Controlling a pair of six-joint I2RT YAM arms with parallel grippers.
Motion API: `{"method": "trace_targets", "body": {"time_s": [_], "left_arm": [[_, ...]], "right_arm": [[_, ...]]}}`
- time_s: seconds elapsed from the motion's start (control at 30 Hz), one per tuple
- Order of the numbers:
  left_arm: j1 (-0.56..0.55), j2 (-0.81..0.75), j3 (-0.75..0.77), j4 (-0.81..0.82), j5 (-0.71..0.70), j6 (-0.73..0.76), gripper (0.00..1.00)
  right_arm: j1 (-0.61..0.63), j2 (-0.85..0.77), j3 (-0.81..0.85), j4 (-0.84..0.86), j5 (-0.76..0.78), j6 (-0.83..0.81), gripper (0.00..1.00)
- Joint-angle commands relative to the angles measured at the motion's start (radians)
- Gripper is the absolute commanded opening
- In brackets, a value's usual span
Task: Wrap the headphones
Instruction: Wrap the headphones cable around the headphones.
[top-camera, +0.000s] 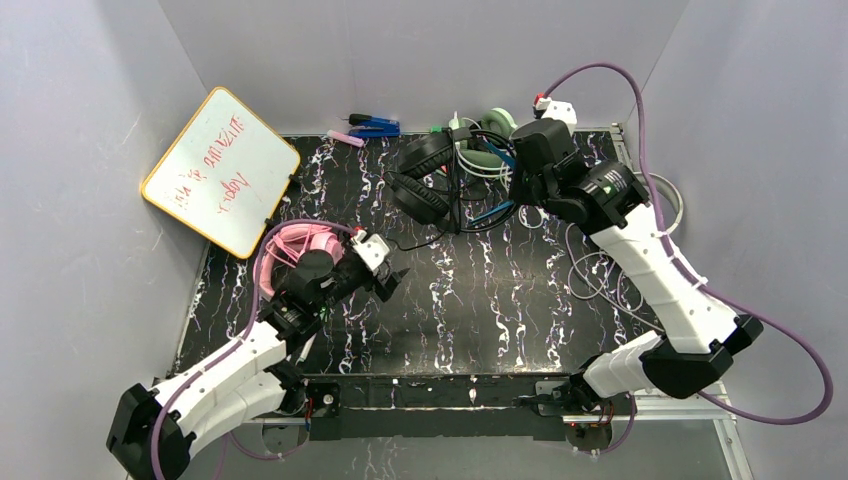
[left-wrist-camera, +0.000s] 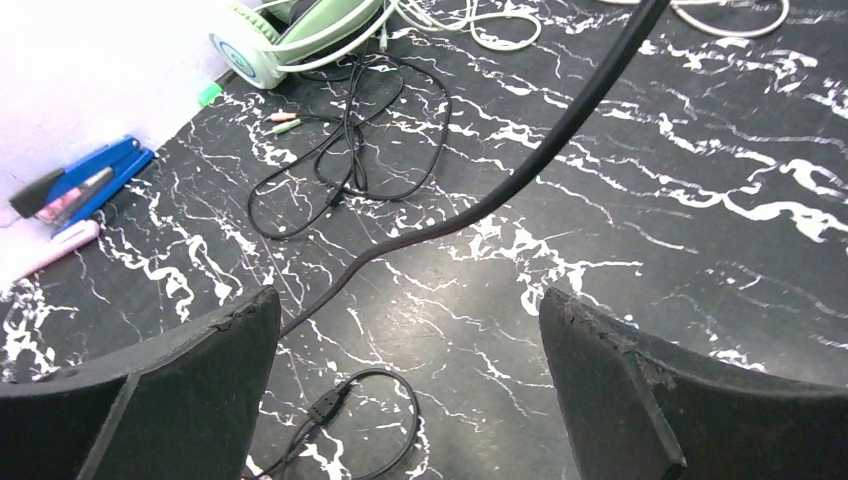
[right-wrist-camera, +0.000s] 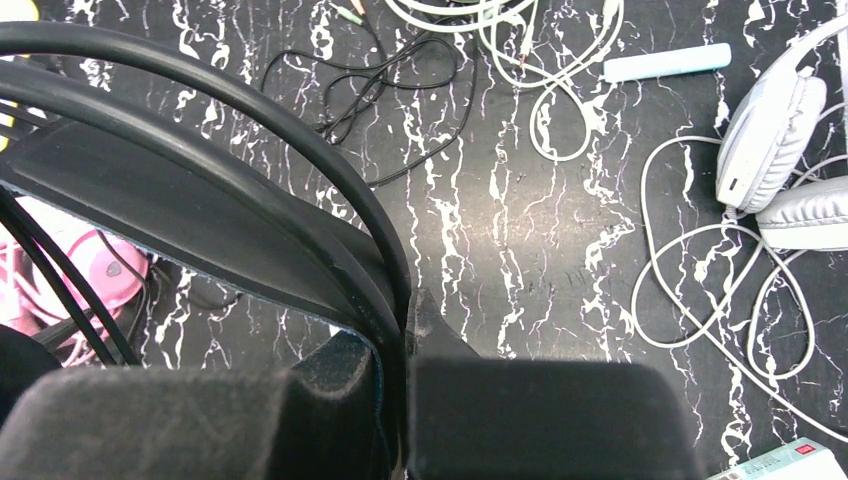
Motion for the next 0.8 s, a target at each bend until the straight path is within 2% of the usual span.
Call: {"method": "trace_targets", "body": {"time_s": [0.0,0.13,0.2,0.37,0.57,0.67,0.77], "left_arm": [[0.004,-0.011,-0.025,0.066,-0.041,0.143,0.98],[0.055,0.045,-0.051,0.104,-0.029,0.187,0.98],[0.105,0.078,-0.039,0.122,-0.011,0.156,0.98],[0.244,0.181,-0.024,0.207,0.161,0.085,0.95],[0.275,0.255,-0.001,0.221,0.277,0.071,0.62],[0.278,0.267,0.002,0.221,0.283,0.064,0.54],[0.280,0.281,0.008,0.217,0.298,0.053,0.32]], "right_arm": [[-0.006,-0.067,0.073,0.058,-0.054,0.038,0.01],[-0.006,-0.072,0.085,0.049,-0.085,0.040,0.01],[-0.006,-0.080,0.078,0.044,-0.095,0.041,0.01],[-0.006,-0.111,0.052,0.049,-0.119,0.049,0.01],[-0.006,-0.133,0.063,0.050,-0.148,0.061,0.01],[-0.006,-0.134,0.069,0.046,-0.172,0.063,0.01],[-0.006,-0.133,0.075,0.034,-0.186,0.064,0.01]]}}
